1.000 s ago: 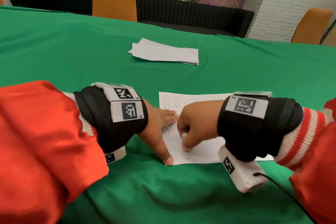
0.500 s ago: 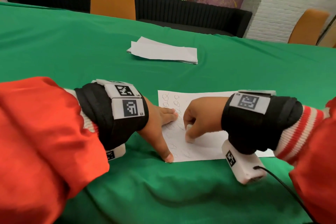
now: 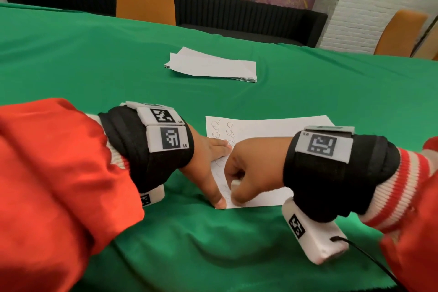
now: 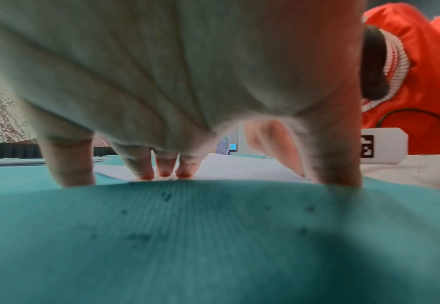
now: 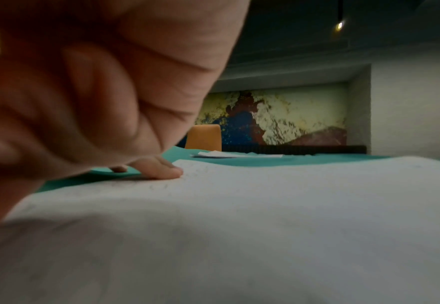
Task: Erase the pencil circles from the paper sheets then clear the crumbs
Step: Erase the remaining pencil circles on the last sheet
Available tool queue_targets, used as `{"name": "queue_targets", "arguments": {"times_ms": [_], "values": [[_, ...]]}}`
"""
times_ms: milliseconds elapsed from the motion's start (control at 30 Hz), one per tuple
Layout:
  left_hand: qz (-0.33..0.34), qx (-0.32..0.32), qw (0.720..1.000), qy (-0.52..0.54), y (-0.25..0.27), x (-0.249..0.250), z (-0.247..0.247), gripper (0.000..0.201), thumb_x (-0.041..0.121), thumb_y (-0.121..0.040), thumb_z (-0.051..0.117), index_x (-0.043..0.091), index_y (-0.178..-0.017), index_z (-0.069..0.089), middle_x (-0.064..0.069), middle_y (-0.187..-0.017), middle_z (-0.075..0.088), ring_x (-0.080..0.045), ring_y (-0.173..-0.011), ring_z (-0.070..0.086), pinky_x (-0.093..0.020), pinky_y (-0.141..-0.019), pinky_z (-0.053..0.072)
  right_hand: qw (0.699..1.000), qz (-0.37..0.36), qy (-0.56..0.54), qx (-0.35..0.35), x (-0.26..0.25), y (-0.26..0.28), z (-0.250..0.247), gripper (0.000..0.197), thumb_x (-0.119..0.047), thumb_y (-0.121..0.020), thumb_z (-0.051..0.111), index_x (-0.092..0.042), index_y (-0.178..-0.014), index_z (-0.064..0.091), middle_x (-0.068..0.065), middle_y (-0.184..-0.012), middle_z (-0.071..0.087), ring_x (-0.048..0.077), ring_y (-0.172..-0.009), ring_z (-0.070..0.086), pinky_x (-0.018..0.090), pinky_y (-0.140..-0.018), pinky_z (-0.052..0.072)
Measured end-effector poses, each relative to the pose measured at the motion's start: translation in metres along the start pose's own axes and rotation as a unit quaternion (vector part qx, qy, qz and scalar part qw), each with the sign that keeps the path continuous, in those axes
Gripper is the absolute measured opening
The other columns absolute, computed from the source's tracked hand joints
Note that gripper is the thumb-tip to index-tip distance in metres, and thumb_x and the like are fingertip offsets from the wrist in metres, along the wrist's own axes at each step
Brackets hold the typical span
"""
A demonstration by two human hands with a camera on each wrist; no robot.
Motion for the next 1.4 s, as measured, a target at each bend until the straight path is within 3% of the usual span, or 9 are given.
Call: {"name": "queue_targets", "arguments": {"times_ms": [100,167,333,500,633,800,933,1300,1400], "values": [[-0.006,-0.001,1.000,-0.008,0.002,0.002,-0.002,0.112,0.068,-0.073,0.062,0.025,-0.152,-0.004,0.015,-0.158,-0.011,-0.005,-0.144,0.001,-0.025,-0.114,0.004,0.999,0.030,-0.008,0.008,0.008,0.000,-0.004,0.009,-0.029,-0.078,0.068,-0.022,-0.074,0.065,-0.009,-0.054,0.048,0.003,-0.049,0.041,0.020,-0.051,0.035],[-0.012,-0.005,1.000,-0.016,0.003,0.002,-0.002,0.113,0.069,-0.073,0.061,0.025,-0.152,-0.006,0.014,-0.157,-0.013,-0.005,-0.145,0.000,-0.027,-0.115,0.003,0.999,0.046,-0.010,0.021,0.013,0.000,-0.005,0.013,-0.029,-0.078,0.068,-0.023,-0.069,0.061,-0.009,-0.055,0.049,0.004,-0.050,0.042,0.020,-0.051,0.036],[-0.005,-0.006,1.000,-0.002,0.001,0.001,-0.001,0.113,0.069,-0.071,0.064,0.028,-0.152,-0.004,0.015,-0.158,-0.011,-0.005,-0.145,0.002,-0.025,-0.114,0.004,1.000,0.000,-0.019,-0.014,0.002,0.005,0.001,0.007,-0.028,-0.077,0.068,-0.024,-0.073,0.064,-0.008,-0.054,0.050,0.004,-0.047,0.042,0.019,-0.049,0.036],[-0.006,-0.003,1.000,-0.003,0.003,0.001,-0.001,0.113,0.069,-0.070,0.064,0.027,-0.152,-0.001,0.018,-0.157,-0.009,-0.005,-0.145,0.004,-0.027,-0.115,0.007,0.999,0.039,-0.003,0.013,0.007,0.000,-0.005,0.011,-0.027,-0.078,0.068,-0.017,-0.082,0.069,-0.008,-0.057,0.050,0.006,-0.049,0.042,0.019,-0.049,0.035],[-0.006,-0.002,1.000,-0.003,0.004,0.002,-0.002,0.112,0.068,-0.071,0.064,0.027,-0.152,-0.002,0.016,-0.158,-0.009,-0.006,-0.145,0.003,-0.026,-0.115,0.005,1.000,0.007,-0.008,-0.011,0.001,0.004,0.001,0.007,-0.028,-0.076,0.069,-0.021,-0.078,0.067,-0.007,-0.055,0.050,0.006,-0.048,0.043,0.019,-0.050,0.037],[-0.021,-0.009,1.000,-0.013,0.005,0.003,-0.003,0.114,0.069,-0.072,0.062,0.024,-0.152,-0.007,0.014,-0.157,-0.012,-0.005,-0.145,0.000,-0.028,-0.116,0.003,0.999,0.048,-0.019,0.009,0.015,0.006,-0.004,0.010,-0.029,-0.078,0.068,-0.019,-0.080,0.068,-0.009,-0.056,0.051,0.003,-0.048,0.043,0.017,-0.047,0.034],[-0.022,-0.010,1.000,-0.011,0.006,0.004,-0.003,0.113,0.068,-0.072,0.063,0.026,-0.152,-0.005,0.014,-0.158,-0.012,-0.006,-0.145,0.000,-0.028,-0.115,0.003,1.000,0.010,-0.021,-0.006,0.007,0.009,0.003,0.012,-0.027,-0.076,0.067,-0.016,-0.080,0.068,-0.007,-0.054,0.048,0.005,-0.047,0.041,0.020,-0.049,0.034],[-0.027,-0.013,0.999,-0.014,0.007,0.004,-0.003,0.114,0.068,-0.072,0.063,0.024,-0.152,-0.006,0.014,-0.157,-0.012,-0.005,-0.145,-0.001,-0.029,-0.116,0.002,0.999,0.042,-0.031,-0.002,0.013,0.009,0.000,0.008,-0.029,-0.077,0.069,-0.022,-0.074,0.065,-0.010,-0.053,0.051,0.001,-0.045,0.042,0.015,-0.047,0.033],[-0.028,-0.013,0.999,-0.019,0.007,0.004,-0.003,0.114,0.069,-0.072,0.062,0.024,-0.152,-0.007,0.015,-0.157,-0.012,-0.005,-0.145,0.000,-0.029,-0.116,0.003,0.998,0.050,-0.033,0.011,0.015,0.008,0.000,0.010,-0.028,-0.076,0.069,-0.020,-0.073,0.065,-0.009,-0.054,0.051,0.004,-0.047,0.042,0.018,-0.048,0.035]]}}
Point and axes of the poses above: each hand's wrist, its own y-axis away from the middle knuckle, its own z-axis out of the palm, x = y × z, the point moved 1 cm from there along -y, towards the middle knuckle
